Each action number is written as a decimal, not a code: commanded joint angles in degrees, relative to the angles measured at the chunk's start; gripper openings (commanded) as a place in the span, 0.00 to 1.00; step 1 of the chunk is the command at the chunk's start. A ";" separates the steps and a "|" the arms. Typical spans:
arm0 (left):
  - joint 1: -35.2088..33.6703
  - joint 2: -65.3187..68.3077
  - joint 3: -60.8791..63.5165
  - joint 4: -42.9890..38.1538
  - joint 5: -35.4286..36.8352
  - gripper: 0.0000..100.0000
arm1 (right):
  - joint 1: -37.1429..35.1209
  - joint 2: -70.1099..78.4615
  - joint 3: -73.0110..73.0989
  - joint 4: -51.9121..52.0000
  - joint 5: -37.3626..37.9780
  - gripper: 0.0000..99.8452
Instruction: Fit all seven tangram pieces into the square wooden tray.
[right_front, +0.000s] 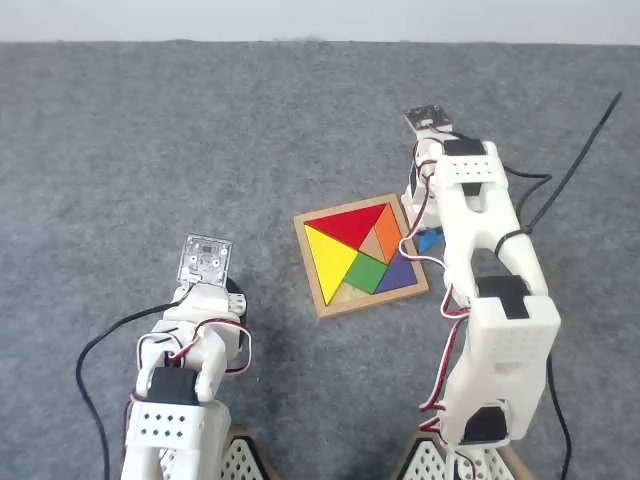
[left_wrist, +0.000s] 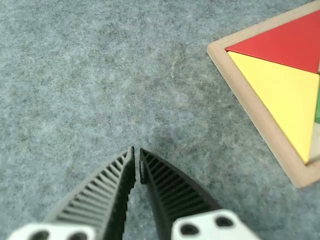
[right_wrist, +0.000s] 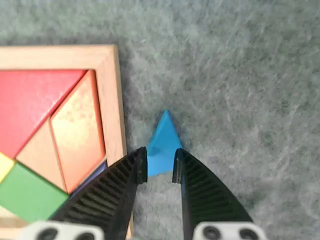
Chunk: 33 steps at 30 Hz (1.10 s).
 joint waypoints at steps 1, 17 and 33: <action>-0.18 -0.70 -1.10 0.00 0.26 0.01 | 0.40 -0.22 -4.75 -0.84 -1.58 0.13; -0.18 -0.70 -1.10 0.00 0.26 0.01 | 0.48 7.43 -5.27 -0.66 -1.67 0.19; -0.18 -0.70 -1.10 0.00 0.26 0.01 | 1.01 7.34 -5.36 2.68 -1.76 0.17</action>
